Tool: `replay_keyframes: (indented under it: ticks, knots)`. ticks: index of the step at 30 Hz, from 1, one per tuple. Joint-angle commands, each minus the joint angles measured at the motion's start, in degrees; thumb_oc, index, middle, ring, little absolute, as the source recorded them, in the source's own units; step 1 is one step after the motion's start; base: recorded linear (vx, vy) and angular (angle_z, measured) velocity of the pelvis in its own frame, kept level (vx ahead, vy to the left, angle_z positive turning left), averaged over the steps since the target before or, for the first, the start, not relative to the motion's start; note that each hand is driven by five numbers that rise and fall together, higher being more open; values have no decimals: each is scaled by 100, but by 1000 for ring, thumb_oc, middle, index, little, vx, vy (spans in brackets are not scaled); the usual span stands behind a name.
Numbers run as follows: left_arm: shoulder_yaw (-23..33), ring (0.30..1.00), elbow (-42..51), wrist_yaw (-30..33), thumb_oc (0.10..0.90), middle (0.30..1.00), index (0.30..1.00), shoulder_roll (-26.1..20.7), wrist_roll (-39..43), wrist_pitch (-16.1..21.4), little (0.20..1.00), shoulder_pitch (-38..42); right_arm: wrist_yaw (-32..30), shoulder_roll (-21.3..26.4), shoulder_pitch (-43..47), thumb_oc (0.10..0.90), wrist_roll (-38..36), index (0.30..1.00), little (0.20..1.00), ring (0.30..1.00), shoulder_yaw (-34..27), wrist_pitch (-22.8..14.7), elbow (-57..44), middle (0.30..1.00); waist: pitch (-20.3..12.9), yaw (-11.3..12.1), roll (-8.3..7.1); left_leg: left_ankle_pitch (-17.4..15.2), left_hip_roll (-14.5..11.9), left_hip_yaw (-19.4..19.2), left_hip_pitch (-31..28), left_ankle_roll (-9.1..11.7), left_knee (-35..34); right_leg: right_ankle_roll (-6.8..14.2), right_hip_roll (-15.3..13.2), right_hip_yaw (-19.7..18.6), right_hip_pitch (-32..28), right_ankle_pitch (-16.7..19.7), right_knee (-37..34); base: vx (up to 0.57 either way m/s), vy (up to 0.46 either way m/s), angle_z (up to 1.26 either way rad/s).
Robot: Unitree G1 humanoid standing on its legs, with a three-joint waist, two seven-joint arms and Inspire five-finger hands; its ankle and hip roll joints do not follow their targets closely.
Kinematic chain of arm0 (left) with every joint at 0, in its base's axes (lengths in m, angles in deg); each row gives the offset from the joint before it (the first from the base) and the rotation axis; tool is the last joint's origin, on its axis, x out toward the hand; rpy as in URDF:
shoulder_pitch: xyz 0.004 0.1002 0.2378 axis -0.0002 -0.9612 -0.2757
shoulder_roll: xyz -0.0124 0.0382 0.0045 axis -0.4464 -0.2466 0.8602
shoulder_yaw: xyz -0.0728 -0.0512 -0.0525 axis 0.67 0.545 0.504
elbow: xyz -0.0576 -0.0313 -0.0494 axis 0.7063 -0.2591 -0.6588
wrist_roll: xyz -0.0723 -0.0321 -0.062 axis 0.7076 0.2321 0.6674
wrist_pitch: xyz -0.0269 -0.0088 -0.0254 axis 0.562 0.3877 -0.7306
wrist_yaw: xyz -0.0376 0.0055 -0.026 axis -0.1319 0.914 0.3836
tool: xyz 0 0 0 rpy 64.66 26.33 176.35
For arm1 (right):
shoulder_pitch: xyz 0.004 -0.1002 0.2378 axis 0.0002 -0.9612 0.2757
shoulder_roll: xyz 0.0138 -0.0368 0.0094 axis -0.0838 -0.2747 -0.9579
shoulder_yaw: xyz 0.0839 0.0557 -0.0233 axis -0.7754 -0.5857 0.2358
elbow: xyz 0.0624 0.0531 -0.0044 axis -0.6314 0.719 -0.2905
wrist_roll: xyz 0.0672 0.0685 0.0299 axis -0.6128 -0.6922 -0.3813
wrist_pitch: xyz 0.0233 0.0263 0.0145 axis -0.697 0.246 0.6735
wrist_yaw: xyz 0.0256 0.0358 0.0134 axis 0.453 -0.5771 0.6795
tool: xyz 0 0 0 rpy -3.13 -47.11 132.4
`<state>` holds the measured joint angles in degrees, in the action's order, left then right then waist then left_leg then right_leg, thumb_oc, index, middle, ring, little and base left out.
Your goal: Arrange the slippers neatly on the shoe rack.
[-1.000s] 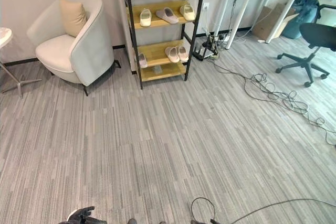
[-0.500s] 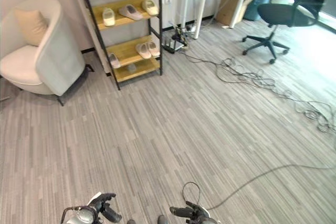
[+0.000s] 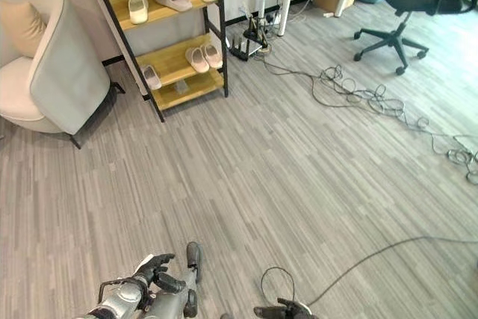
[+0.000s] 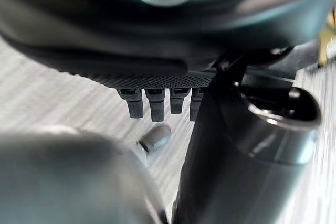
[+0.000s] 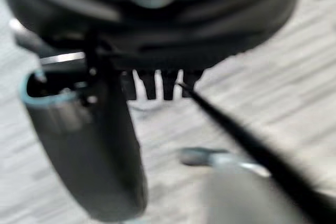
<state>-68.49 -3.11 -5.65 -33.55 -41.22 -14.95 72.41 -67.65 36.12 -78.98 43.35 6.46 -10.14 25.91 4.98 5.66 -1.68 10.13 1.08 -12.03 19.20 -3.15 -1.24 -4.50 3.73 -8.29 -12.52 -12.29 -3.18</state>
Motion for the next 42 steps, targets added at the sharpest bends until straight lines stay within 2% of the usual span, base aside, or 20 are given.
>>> replay_keyframes:
  ticks: [1,2,3,4,6,7,9,10,12,17,21,23,25,27,28,31,33,34,37,42]
  knots:
    - [-278,900,-914,184,800,900,900,-448,-425,-447,900,-416,16,-156,88,800,50,900,900,900,-94,-119,-510,900,-46,221,-392,-384,-26,85,263,182,665,1466,-541,264,-13,1020,1392,319,140,-42]
    - [-279,900,-914,184,800,900,900,-447,-425,-447,900,-416,16,-156,88,800,50,900,900,900,-94,-119,-510,900,-49,225,-390,-385,-31,84,267,183,666,1466,-538,261,-8,1022,1392,416,229,-15]
    - [-146,900,-853,179,800,900,900,-498,-218,-453,900,-333,29,-251,79,800,167,900,900,900,-58,-88,-520,900,35,157,-392,-674,5,201,18,58,746,1950,-674,493,433,1989,2574,479,239,0]
    - [-59,900,-767,201,800,900,900,-553,13,-449,900,-231,23,-225,132,800,297,900,900,900,-16,-68,-543,900,79,103,-286,-798,-17,337,-180,12,741,1950,-676,659,696,2290,3112,635,321,28]
    - [206,900,-777,391,800,900,900,-655,325,-462,900,-116,-49,-219,180,800,572,900,900,900,27,-42,-609,900,145,3,-65,-986,-12,614,-722,-124,575,1898,-812,1009,1214,2448,3913,556,236,63]
    - [366,900,-806,439,800,900,900,-712,540,-476,900,-78,-75,-185,178,800,671,900,900,900,24,-35,-600,900,190,-56,-9,-1099,29,743,-1024,-162,499,1716,-1000,1211,1413,2335,3995,650,201,85]
    - [513,900,-787,465,800,900,900,-766,766,-464,900,-42,-128,-137,181,800,730,900,900,900,12,-30,-596,900,218,-121,55,-1221,63,906,-1268,-174,448,1568,-1148,1381,1647,2115,3916,553,101,80]
    - [599,900,-755,456,800,900,900,-775,909,-417,900,-30,-178,-49,173,800,724,900,900,900,-47,-18,-585,900,252,-283,181,-1432,130,1146,-1675,-165,424,1290,-1259,1621,2006,1404,3408,634,47,91]
    - [591,900,-804,474,800,900,900,-790,888,-363,900,-70,-178,38,89,800,637,900,900,900,-181,-10,-495,900,282,-460,240,-1629,194,1433,-2096,-131,380,1179,-1025,1418,2365,1012,2886,733,-11,108]
    - [670,900,-785,506,800,900,900,-798,902,-242,900,-158,-170,138,-119,800,630,900,900,900,-233,42,-266,900,234,-748,133,-1995,278,2222,-2846,79,227,1318,-781,772,2791,1445,819,513,-132,119]
    - [829,900,-979,424,800,900,900,-733,1032,-275,900,-264,-119,171,-200,800,692,900,900,900,-261,84,-182,900,168,-894,201,-2116,36,2680,-3320,280,357,1404,-809,658,2923,1753,678,526,-246,85]
    - [919,900,-1036,365,800,900,900,-679,1105,-284,900,-421,-70,250,-243,800,714,900,900,900,-284,108,-167,900,121,-865,199,-2131,-63,2846,-3350,423,1033,1256,-669,616,2800,1681,972,440,-238,105]
    - [1048,900,-1016,328,800,900,900,-656,1300,-308,900,-481,-85,359,-134,800,690,900,900,900,-329,97,-116,900,185,-741,177,-1256,-164,2559,-2513,828,2770,1051,-689,692,2469,1494,1092,291,-206,83]
    - [1045,900,-891,329,800,900,900,-610,1497,-291,900,-441,-161,402,-57,800,612,900,900,900,-318,85,-102,900,426,-576,24,-964,-68,2143,-1599,781,4385,821,-718,748,2117,1299,1062,133,-240,25]
    - [1007,900,-833,348,800,900,900,-589,1540,-295,900,-399,-205,428,-30,800,598,900,900,900,-317,77,-110,900,462,-533,-52,-947,-123,1925,-1307,689,4657,753,-723,800,1965,1191,1009,163,-266,-15]
    - [949,900,-780,419,800,900,900,-578,1554,-261,900,-378,-315,491,-33,800,510,900,900,900,-314,15,-167,900,404,-451,-144,-1014,-685,1273,-851,579,3823,605,-681,1081,1489,864,842,315,-156,28]
    - [949,900,-805,420,800,900,900,-584,1527,-260,900,-426,-338,519,-45,800,463,900,900,900,-359,-22,-193,900,404,-405,-151,-1120,-792,1103,-888,580,3328,619,-652,1156,1275,760,757,349,-21,66]
    - [938,900,-836,407,800,900,900,-616,1484,-257,900,-465,-383,544,-31,800,459,900,900,900,-378,-64,-220,900,387,-334,-174,-1186,-879,957,-805,628,2389,664,-626,1262,1020,598,648,403,42,20]
    - [946,900,-836,427,800,900,900,-679,1608,-242,900,-414,-479,469,1,800,612,900,900,900,-274,-69,-242,900,383,-37,-110,-435,-967,1088,-418,822,466,729,-414,1301,373,242,470,574,121,34]
    - [1102,900,-1017,456,800,900,900,-751,1576,-317,900,-514,-438,252,1,800,836,900,900,900,-145,-14,-233,900,206,124,-243,-146,-1062,965,-433,842,115,837,-489,1151,-50,4,521,428,203,-26]
